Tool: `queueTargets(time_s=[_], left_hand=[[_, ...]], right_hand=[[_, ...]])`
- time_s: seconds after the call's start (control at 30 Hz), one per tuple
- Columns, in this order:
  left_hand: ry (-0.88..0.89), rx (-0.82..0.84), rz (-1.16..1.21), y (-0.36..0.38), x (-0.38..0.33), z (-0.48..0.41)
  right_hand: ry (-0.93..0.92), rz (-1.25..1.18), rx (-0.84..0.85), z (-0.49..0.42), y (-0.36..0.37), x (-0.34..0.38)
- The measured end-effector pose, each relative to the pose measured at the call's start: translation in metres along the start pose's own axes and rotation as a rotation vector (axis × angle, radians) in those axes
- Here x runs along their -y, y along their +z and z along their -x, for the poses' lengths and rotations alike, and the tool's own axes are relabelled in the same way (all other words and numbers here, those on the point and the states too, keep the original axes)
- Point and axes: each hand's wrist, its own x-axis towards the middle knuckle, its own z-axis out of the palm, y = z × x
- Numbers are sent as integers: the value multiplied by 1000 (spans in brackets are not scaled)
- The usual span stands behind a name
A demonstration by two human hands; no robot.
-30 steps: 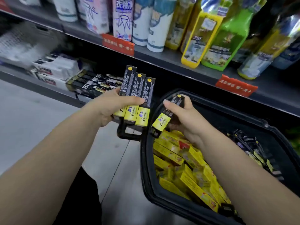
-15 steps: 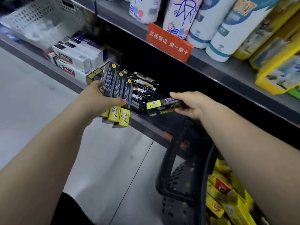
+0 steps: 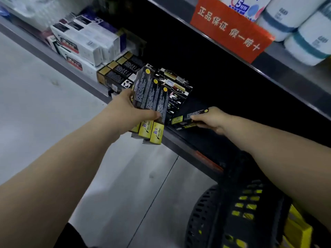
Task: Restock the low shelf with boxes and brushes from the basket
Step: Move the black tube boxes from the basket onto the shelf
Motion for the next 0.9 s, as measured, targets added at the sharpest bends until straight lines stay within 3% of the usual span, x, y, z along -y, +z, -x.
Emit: queueTargets(time_s=[0.2,0.3,0.4,0.73,0.9], left_hand=[[9,48,39,16,-7,-12],[23,39,32,18,-8,-15],[31,20,16,15,-7,-17],[12,34,24,15,-1,-24],[10,66,40,24,1,-27]], right_hand=[[-24,514,-60,-2,-8,-10],[-40,856,66,-2,1,-15],[-56,1015,182,-4,7,-18],[-148,1141,263,-6,9,-13],[-64,1151,313,2,11,-10]])
